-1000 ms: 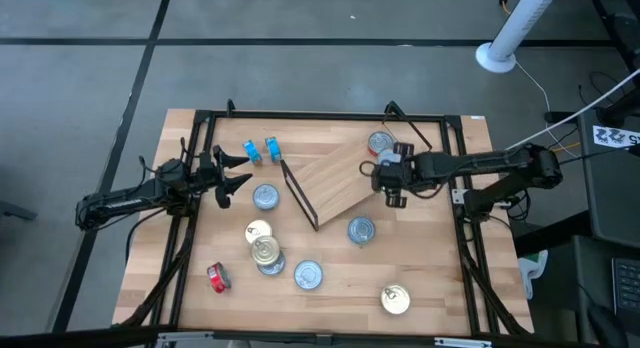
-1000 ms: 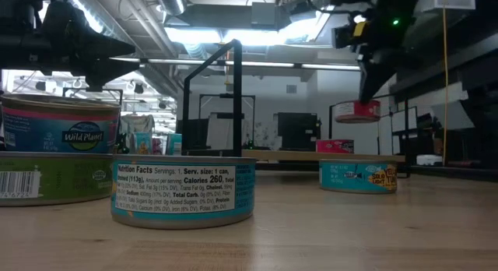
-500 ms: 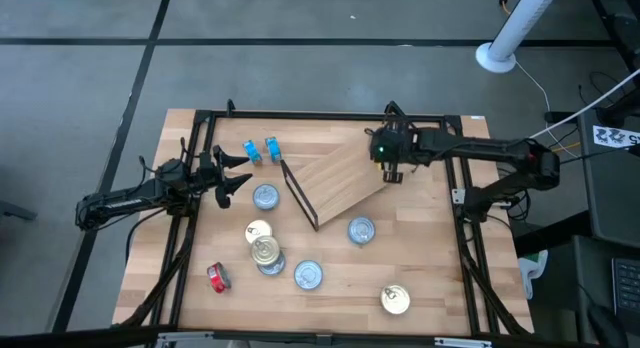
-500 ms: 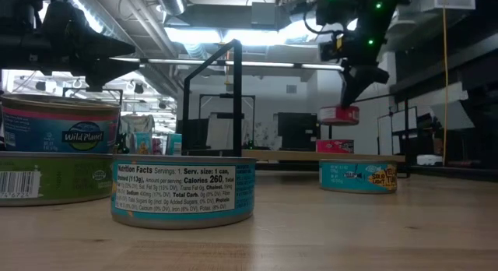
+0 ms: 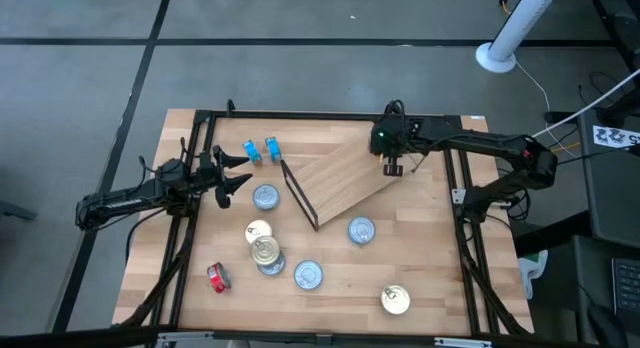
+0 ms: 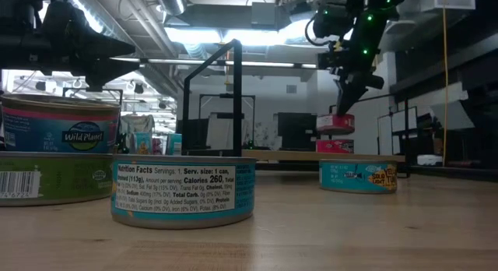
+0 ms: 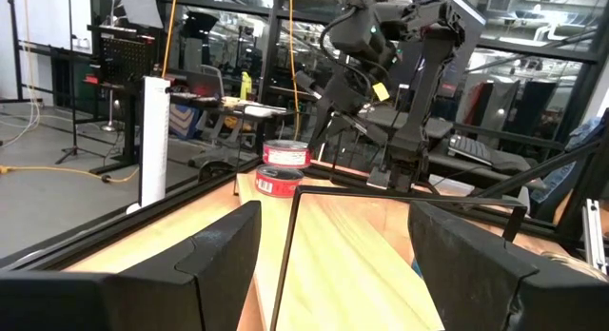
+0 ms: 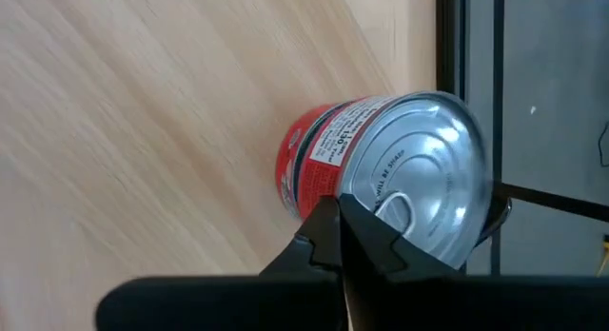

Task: Stack canned seafood by type on shelf
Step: Stack the right red tuna can on top of the red tuna can on the shelf

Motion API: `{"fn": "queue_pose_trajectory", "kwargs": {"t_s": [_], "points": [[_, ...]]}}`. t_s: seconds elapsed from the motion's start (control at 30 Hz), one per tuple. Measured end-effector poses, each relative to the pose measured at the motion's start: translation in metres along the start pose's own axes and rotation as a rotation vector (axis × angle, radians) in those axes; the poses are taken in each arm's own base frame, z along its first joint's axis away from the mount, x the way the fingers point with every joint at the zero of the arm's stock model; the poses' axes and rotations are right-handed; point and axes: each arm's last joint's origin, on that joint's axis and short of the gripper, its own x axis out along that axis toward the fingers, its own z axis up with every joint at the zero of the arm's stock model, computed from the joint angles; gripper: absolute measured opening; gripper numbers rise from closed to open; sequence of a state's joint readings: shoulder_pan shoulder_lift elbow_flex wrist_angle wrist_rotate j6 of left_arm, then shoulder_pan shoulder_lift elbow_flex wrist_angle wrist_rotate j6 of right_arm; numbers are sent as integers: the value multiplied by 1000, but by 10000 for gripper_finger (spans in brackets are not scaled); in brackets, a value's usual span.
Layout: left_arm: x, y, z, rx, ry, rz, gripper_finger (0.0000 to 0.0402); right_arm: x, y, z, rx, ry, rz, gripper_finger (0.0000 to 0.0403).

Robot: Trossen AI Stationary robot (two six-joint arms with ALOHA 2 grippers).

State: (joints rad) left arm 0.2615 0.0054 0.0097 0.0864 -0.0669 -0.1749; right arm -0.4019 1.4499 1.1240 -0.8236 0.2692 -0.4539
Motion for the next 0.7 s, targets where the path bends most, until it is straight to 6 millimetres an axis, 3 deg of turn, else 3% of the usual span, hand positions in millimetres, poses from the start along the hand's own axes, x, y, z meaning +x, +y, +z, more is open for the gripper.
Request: {"fn": "queue_pose_trajectory", "kwargs": {"t_s": [0.47, 0.7], "points": [[0, 0, 0, 0, 0, 0, 263, 22, 2, 4, -43, 72, -2, 0], [0, 0, 0, 0, 0, 0, 263, 23, 2, 4, -47, 84, -15, 0]]}}
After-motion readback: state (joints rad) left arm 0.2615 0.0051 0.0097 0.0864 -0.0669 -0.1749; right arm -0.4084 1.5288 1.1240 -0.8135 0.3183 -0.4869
